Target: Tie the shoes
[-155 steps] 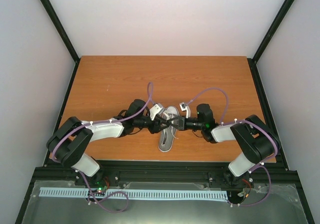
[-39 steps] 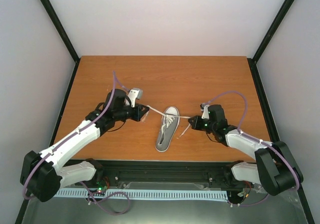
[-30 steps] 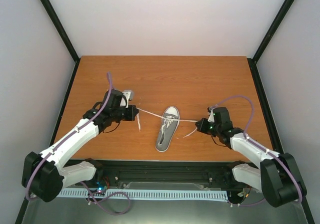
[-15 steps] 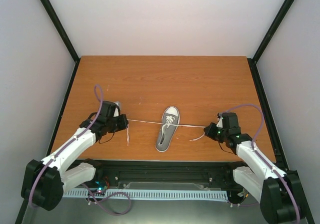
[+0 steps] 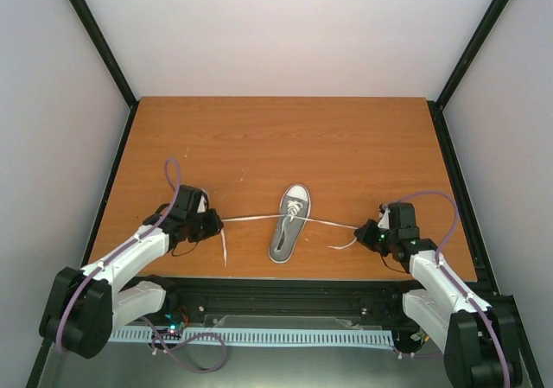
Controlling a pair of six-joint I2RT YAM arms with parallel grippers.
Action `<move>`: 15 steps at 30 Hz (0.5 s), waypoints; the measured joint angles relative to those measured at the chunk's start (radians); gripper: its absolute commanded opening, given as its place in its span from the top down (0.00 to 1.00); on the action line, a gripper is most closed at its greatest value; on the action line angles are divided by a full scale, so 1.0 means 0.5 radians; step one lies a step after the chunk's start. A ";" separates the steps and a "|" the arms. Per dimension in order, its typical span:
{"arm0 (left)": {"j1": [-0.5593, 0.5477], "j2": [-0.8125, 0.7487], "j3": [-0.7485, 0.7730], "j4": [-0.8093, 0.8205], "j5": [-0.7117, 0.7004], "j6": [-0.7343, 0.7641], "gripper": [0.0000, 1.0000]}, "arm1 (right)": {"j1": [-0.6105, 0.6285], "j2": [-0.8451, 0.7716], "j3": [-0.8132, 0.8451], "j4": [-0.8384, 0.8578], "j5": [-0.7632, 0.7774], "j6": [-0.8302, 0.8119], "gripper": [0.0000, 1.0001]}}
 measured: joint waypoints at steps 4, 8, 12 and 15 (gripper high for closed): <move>0.014 0.012 -0.027 0.040 0.118 0.055 0.32 | -0.009 0.000 -0.002 0.021 -0.002 0.000 0.97; 0.014 0.012 -0.008 0.059 0.198 0.158 0.29 | -0.012 0.003 0.000 0.033 -0.006 -0.002 0.97; -0.048 0.052 0.055 0.140 0.288 0.300 0.29 | -0.012 0.043 0.011 0.056 -0.016 -0.009 0.97; -0.209 0.143 0.114 0.275 0.356 0.447 0.29 | -0.012 0.083 0.018 0.082 -0.037 -0.013 0.97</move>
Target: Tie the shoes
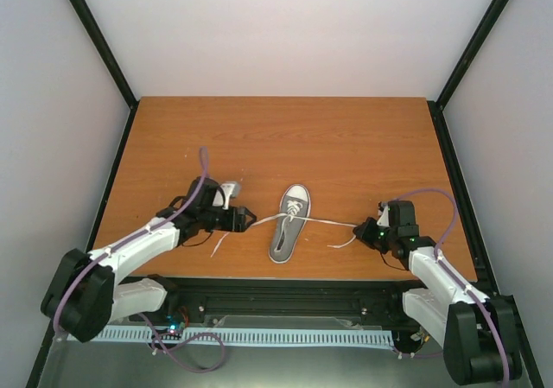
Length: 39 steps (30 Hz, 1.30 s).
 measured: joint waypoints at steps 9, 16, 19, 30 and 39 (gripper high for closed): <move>-0.206 0.312 0.029 0.578 0.229 0.328 0.42 | -0.001 0.058 0.009 0.063 -0.052 0.000 0.97; -0.240 0.626 0.124 0.637 0.328 0.543 0.42 | -0.002 0.077 0.026 0.083 -0.066 -0.002 0.97; -0.242 0.651 0.133 0.648 0.321 0.603 0.47 | -0.002 0.079 0.026 0.089 -0.069 -0.002 0.97; -0.317 0.796 0.173 0.711 0.158 0.758 0.47 | -0.002 0.111 0.026 0.118 -0.089 -0.002 0.97; -0.343 0.928 0.246 0.760 0.076 0.832 0.53 | -0.002 0.120 0.026 0.145 -0.095 -0.004 0.97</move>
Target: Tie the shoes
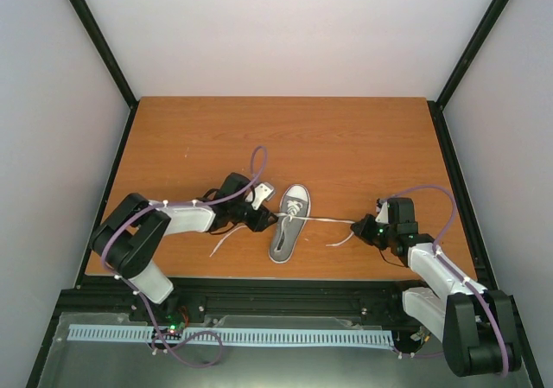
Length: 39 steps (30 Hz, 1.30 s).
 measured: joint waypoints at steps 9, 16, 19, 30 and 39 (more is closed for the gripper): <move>-0.021 0.101 0.030 0.056 -0.019 0.028 0.74 | 0.000 0.009 0.002 0.000 -0.001 -0.001 0.97; -0.025 0.113 0.057 0.104 0.011 -0.001 0.94 | -0.002 0.009 0.003 0.000 0.000 -0.005 0.97; -0.026 0.124 0.068 0.125 0.023 -0.022 0.99 | -0.002 0.009 0.003 -0.001 0.001 -0.005 0.97; -0.027 -0.224 -0.023 0.270 0.085 -0.114 0.99 | -0.002 -0.016 0.087 -0.059 0.061 -0.051 0.97; -0.027 -0.244 -0.036 0.335 0.249 -0.162 0.99 | 0.082 0.468 0.796 0.002 0.106 -0.140 0.97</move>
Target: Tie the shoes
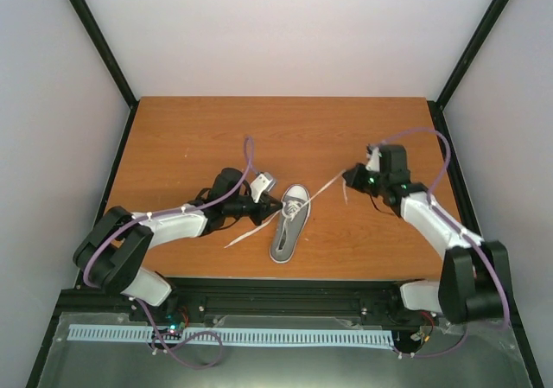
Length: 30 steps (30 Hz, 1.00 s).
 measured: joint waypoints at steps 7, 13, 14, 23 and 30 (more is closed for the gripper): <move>0.000 -0.065 -0.114 0.047 0.024 -0.046 0.99 | 0.531 0.732 0.858 0.048 0.108 -0.037 0.86; 0.000 -0.069 -0.137 0.089 0.025 -0.063 0.99 | 0.875 1.092 1.276 0.059 -0.024 -0.047 0.39; 0.000 -0.070 -0.137 0.090 0.024 -0.064 0.99 | 0.878 1.075 1.247 0.058 -0.033 -0.056 0.36; -0.001 -0.068 -0.137 0.097 0.027 -0.068 0.99 | 0.652 0.504 0.448 0.190 -0.146 -0.098 0.29; -0.001 -0.052 -0.137 0.098 0.032 -0.069 0.99 | 0.722 0.273 0.077 0.454 -0.609 -0.178 0.38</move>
